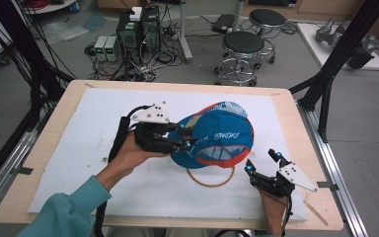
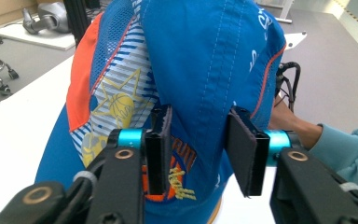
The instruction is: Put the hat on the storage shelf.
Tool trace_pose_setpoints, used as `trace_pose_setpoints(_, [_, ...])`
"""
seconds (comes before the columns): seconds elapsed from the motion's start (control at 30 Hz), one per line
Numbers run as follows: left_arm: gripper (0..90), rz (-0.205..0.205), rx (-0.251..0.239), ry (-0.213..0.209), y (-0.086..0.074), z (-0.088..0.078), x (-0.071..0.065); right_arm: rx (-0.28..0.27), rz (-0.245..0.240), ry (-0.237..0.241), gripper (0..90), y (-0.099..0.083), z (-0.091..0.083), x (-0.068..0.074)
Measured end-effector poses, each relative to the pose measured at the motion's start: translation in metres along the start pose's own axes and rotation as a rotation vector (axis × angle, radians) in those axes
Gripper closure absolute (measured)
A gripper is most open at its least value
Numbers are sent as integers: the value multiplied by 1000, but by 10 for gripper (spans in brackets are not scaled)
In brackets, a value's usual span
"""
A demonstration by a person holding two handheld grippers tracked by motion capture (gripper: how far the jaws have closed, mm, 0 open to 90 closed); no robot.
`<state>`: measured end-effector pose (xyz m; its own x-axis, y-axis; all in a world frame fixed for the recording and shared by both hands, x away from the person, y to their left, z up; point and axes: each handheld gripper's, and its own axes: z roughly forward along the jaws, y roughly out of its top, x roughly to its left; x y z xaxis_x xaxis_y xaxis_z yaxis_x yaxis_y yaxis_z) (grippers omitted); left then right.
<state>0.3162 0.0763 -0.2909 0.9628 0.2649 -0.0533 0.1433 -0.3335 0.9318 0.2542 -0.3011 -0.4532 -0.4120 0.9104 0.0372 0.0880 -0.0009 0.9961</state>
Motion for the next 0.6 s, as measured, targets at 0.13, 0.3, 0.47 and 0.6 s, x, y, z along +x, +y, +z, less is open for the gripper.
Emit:
trace_pose_setpoints(0.13, [509, -4, -17, 24, -7, -7, 1, -1, 1, 1, 100, 0, 0, 0])
trace_pose_setpoints(0.3, [363, -4, -9, 59, -23, -21, 5, 3, 4, 3, 100, 0, 0, 0])
trace_pose_setpoints(0.47, [312, -28, -21, 102, -38, -36, 10, 1, -7, 1, 100, 0, 0, 1])
trace_pose_setpoints(0.6, [252, -29, -43, 121, -51, -49, 14, -1, -9, -2, 100, 0, 0, 1])
